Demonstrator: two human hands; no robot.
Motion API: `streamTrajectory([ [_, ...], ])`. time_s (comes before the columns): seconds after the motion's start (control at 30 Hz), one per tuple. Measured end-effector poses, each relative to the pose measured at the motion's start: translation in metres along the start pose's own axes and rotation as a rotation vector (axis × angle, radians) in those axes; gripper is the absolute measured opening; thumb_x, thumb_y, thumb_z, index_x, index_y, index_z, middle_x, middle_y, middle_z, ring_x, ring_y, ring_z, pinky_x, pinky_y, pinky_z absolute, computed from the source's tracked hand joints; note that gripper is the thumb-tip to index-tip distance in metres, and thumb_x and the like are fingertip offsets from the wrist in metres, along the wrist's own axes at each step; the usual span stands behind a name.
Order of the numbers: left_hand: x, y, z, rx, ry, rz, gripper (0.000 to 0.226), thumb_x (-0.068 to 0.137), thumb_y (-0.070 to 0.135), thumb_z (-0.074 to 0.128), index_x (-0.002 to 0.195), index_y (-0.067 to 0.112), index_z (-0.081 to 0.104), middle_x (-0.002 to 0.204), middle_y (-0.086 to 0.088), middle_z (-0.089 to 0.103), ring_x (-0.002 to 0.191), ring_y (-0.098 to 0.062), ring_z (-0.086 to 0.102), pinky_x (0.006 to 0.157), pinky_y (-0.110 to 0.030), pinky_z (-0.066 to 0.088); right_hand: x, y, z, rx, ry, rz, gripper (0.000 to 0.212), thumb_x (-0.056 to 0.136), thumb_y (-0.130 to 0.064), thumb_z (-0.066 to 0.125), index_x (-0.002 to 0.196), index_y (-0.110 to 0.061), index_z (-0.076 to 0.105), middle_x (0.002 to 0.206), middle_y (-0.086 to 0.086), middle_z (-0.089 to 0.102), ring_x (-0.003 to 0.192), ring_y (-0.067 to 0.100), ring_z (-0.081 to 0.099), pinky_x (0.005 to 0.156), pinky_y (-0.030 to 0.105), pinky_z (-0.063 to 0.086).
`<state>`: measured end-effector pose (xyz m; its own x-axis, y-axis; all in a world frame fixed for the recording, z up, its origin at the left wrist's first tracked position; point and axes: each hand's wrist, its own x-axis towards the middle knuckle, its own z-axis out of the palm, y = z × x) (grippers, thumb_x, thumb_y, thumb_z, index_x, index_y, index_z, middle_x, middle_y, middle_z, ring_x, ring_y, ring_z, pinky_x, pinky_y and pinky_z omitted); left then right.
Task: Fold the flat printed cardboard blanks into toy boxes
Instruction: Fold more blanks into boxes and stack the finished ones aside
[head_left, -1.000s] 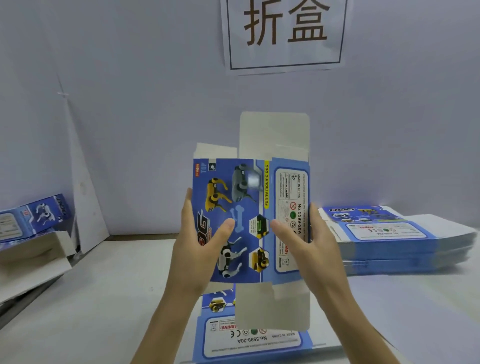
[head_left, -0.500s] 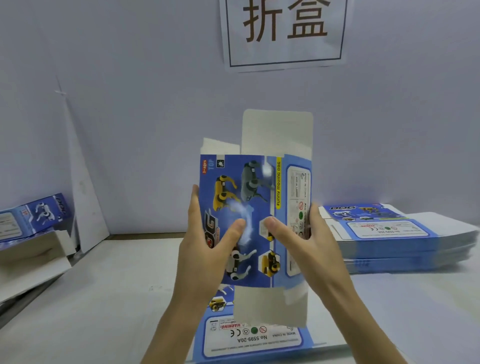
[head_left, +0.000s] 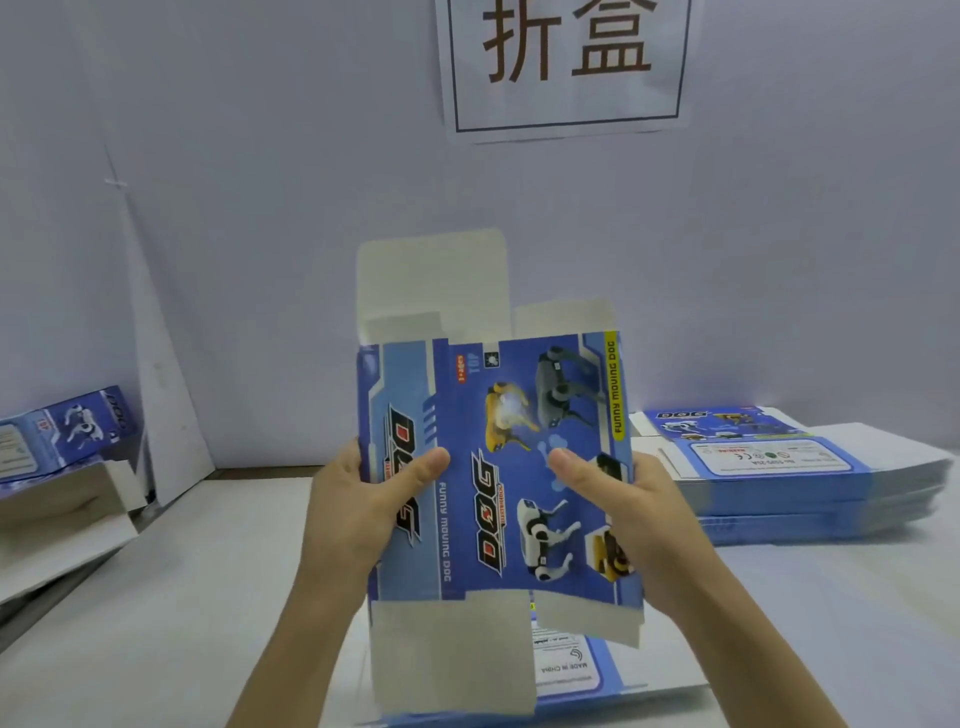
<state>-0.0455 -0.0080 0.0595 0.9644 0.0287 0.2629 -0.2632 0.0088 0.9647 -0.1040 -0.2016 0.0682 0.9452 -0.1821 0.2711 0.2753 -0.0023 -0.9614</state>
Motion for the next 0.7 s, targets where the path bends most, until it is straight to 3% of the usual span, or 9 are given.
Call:
streamTrajectory([
  [0.1,0.000,-0.002,0.002,-0.012,0.028,0.028,0.046,0.056,0.042,0.075,0.095,0.024,0.059,0.077,0.013,0.073,0.067,-0.010,0.072,0.047,-0.021,0.054,0.001,0.002,-0.002,-0.027,0.054,-0.009,0.029,0.082,-0.031,0.068,0.083,-0.002,0.068,0.075,0.019,0.072,0.067,0.032,0.069,0.049,0.023,0.055],
  [0.2,-0.001,0.002,0.000,-0.028,-0.138,-0.022,0.052,0.062,0.045,0.073,0.106,0.022,0.059,0.091,0.003,0.075,0.079,-0.020,0.074,0.061,-0.034,0.060,0.000,-0.006,-0.010,-0.054,0.041,-0.035,0.034,0.073,-0.039,0.069,0.080,-0.005,0.069,0.071,0.011,0.074,0.064,0.023,0.072,0.050,0.018,0.052],
  [0.3,-0.001,0.002,0.002,-0.023,-0.124,-0.038,0.041,0.072,0.035,0.071,0.108,0.017,0.059,0.092,-0.003,0.075,0.079,-0.025,0.073,0.070,-0.047,0.060,0.000,-0.007,-0.016,-0.066,0.084,-0.062,0.024,0.077,-0.033,0.069,0.078,-0.009,0.069,0.068,0.006,0.074,0.062,0.016,0.071,0.048,0.014,0.049],
  [0.37,-0.001,0.002,0.003,-0.014,-0.099,-0.035,0.038,0.072,0.033,0.070,0.105,0.018,0.060,0.090,-0.002,0.075,0.076,-0.023,0.074,0.068,-0.043,0.061,0.000,-0.005,-0.016,-0.055,0.103,-0.062,0.015,0.079,-0.027,0.069,0.072,-0.014,0.069,0.066,0.004,0.073,0.059,0.014,0.070,0.046,0.014,0.048],
  [0.43,0.000,0.004,0.002,-0.003,-0.138,-0.053,0.044,0.068,0.038,0.069,0.107,0.018,0.059,0.091,-0.002,0.075,0.078,-0.022,0.074,0.067,-0.041,0.061,-0.001,-0.006,-0.015,-0.059,0.095,-0.044,0.020,0.076,-0.033,0.070,0.064,-0.016,0.070,0.063,0.006,0.072,0.055,0.013,0.069,0.046,0.013,0.047],
  [0.5,-0.001,0.005,0.002,-0.009,-0.182,-0.069,0.047,0.068,0.041,0.069,0.108,0.017,0.058,0.092,-0.002,0.075,0.080,-0.023,0.073,0.068,-0.041,0.061,-0.001,-0.008,-0.016,-0.054,0.088,-0.036,0.024,0.072,-0.037,0.070,0.066,-0.014,0.069,0.063,0.007,0.072,0.057,0.013,0.069,0.047,0.013,0.047],
  [0.6,-0.002,0.005,0.002,0.002,-0.112,-0.029,0.043,0.068,0.038,0.069,0.105,0.017,0.058,0.086,0.001,0.075,0.073,-0.020,0.074,0.057,-0.032,0.060,0.000,-0.006,-0.015,-0.022,0.107,-0.047,0.013,0.081,-0.024,0.069,0.076,-0.013,0.068,0.065,0.001,0.073,0.057,0.010,0.070,0.044,0.013,0.047],
  [0.7,-0.002,0.006,0.002,0.011,-0.136,-0.035,0.047,0.066,0.042,0.069,0.106,0.019,0.058,0.088,0.000,0.075,0.075,-0.021,0.074,0.059,-0.034,0.060,-0.001,-0.007,-0.013,-0.008,0.110,-0.041,0.016,0.079,-0.027,0.070,0.067,-0.017,0.068,0.063,0.003,0.072,0.055,0.012,0.069,0.044,0.014,0.047],
])
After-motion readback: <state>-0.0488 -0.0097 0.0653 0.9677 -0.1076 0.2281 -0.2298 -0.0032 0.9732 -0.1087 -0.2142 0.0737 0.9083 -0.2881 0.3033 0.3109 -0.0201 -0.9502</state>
